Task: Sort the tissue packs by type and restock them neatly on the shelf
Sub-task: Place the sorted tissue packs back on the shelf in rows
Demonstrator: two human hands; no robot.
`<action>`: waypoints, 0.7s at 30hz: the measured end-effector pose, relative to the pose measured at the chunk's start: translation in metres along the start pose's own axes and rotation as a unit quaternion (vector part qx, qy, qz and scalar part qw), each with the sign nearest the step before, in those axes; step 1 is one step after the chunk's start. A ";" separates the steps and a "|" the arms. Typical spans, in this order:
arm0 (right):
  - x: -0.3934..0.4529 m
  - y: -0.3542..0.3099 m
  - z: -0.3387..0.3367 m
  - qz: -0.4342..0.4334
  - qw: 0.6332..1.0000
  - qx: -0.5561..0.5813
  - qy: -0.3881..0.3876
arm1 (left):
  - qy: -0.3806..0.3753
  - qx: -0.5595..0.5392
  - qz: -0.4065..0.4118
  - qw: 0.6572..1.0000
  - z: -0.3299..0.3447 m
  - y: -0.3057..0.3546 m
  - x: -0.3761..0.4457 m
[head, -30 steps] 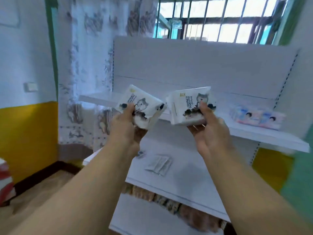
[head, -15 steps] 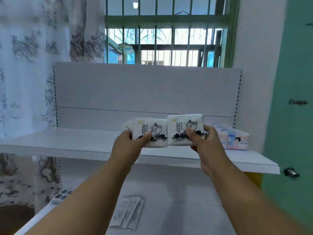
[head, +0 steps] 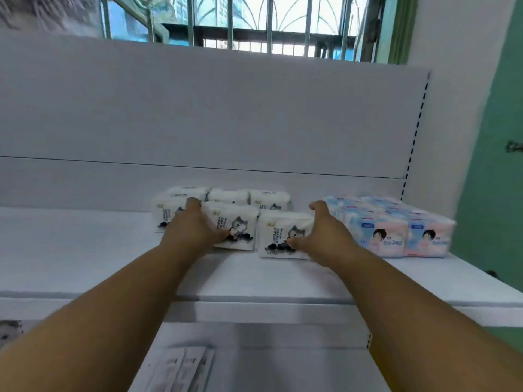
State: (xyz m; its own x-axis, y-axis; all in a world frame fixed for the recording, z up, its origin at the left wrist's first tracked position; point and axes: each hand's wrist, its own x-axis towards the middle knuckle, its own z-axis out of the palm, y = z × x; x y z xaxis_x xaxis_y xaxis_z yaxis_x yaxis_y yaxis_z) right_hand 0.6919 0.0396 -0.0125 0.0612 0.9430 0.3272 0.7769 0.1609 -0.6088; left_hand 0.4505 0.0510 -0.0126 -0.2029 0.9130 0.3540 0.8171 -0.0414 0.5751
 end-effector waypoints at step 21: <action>0.060 -0.042 0.038 -0.089 0.969 -0.229 0.022 | 0.117 0.281 0.140 0.942 0.019 0.005 0.041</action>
State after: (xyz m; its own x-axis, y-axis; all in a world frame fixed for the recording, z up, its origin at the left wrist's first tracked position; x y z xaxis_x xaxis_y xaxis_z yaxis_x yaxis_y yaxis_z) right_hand 0.6393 0.1010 0.0047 -0.0796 0.8972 0.4345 0.9736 0.1634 -0.1592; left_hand 0.4570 0.0957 -0.0091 0.0033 0.7813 0.6241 0.9996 0.0148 -0.0238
